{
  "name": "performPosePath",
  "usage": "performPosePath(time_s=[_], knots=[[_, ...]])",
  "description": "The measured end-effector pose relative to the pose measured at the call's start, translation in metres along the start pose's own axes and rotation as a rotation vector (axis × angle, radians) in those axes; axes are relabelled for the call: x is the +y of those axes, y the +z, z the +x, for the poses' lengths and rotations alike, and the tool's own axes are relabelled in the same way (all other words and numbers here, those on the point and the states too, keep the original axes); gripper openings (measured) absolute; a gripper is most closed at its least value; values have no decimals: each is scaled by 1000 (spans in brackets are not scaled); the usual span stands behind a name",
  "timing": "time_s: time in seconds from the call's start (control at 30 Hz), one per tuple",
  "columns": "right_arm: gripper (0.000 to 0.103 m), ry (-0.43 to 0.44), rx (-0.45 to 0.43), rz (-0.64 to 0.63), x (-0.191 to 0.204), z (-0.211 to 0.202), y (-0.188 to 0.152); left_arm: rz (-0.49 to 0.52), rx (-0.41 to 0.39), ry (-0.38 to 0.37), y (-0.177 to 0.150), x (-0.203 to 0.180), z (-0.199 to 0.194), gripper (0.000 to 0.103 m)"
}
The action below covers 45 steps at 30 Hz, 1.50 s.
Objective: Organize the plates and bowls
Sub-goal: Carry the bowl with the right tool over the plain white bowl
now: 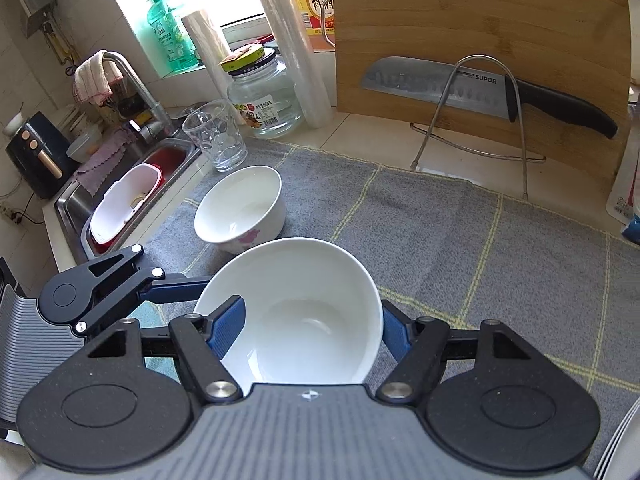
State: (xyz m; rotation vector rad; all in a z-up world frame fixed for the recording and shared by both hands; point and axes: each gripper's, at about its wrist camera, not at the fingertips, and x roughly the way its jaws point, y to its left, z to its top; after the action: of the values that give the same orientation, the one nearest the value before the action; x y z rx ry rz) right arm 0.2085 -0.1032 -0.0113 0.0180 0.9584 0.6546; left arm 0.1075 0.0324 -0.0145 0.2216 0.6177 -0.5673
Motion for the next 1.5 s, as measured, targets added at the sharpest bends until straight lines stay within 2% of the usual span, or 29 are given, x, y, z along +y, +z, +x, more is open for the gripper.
performPosePath(time_s=[0.43,0.9,1.5], knots=[[77,-32,-21,48,5,-29,-37,41,7,-65,-5,-26,-16,88],[77,-72,1,120,3,-36,-74,68,68,-154,-17,-43,-11,88],[77,-86,27,117,2,-28,-83,74,121,-172,-23,-44,0,88]])
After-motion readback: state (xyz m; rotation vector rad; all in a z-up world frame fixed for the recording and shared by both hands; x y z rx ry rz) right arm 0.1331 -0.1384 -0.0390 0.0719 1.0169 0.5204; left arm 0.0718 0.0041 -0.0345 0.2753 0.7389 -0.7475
